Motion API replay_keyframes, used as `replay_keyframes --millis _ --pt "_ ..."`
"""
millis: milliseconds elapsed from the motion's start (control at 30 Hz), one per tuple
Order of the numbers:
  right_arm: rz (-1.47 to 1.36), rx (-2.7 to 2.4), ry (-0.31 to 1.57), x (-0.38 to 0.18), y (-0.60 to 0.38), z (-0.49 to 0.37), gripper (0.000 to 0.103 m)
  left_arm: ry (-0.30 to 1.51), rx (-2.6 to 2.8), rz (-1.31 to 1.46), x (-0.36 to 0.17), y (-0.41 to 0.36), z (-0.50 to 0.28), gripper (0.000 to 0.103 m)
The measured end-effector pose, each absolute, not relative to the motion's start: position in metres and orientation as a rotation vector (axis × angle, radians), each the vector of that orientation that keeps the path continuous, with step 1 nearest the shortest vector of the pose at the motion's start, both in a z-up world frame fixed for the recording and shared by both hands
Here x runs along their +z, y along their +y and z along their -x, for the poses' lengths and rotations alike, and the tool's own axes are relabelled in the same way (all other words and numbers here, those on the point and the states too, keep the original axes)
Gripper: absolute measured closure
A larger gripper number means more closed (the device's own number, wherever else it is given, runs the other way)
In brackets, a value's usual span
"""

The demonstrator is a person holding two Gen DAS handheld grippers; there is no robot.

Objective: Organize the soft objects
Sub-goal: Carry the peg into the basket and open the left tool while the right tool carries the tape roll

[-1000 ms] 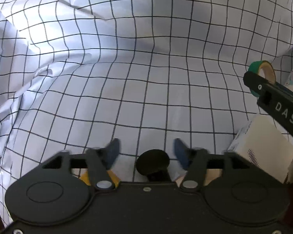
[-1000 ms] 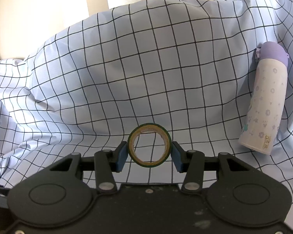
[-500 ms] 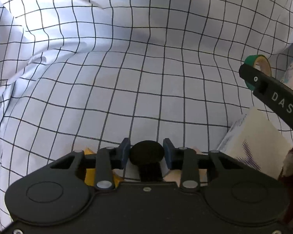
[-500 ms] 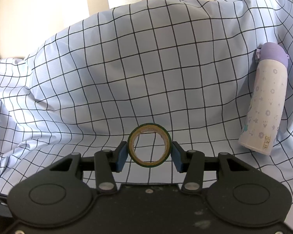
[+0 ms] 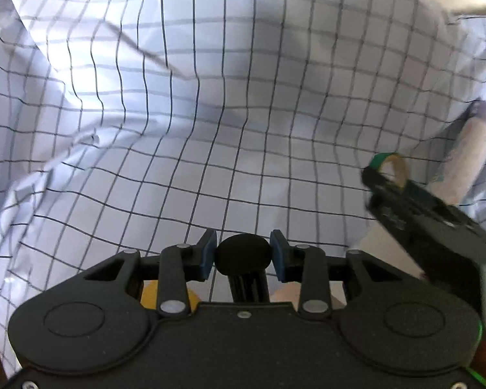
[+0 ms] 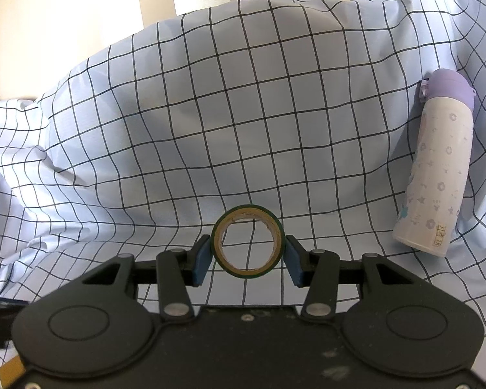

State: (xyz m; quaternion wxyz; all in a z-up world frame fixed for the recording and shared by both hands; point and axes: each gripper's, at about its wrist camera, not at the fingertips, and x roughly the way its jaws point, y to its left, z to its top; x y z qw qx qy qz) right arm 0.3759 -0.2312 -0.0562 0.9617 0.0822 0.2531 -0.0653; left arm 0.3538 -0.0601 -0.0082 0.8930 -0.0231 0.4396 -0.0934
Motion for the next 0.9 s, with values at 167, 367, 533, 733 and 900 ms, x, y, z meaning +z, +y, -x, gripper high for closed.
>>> replay_keyframes --millis 167,367,533,733,900 --pt "-0.167 -0.146 0.517 -0.056 -0.231 -0.377 0.056 0.883 -0.248 0.071 0.009 -0.054 -0.316 0.067" --pt "-0.154 -0.162 0.519 -0.056 -0.228 -0.377 0.056 0.866 -0.288 0.083 0.017 -0.046 -0.266 0.066" --pt "-0.148 -0.171 0.526 -0.056 -0.228 -0.378 0.056 0.866 -0.292 0.101 0.017 -0.036 -0.233 0.066" --pt "-0.117 -0.188 0.552 -0.056 -0.225 -0.383 0.056 0.85 -0.285 0.108 0.016 -0.02 -0.195 0.067" --pt "-0.044 -0.201 0.58 -0.054 -0.216 -0.386 0.056 0.851 -0.281 0.113 0.014 -0.012 -0.17 0.066"
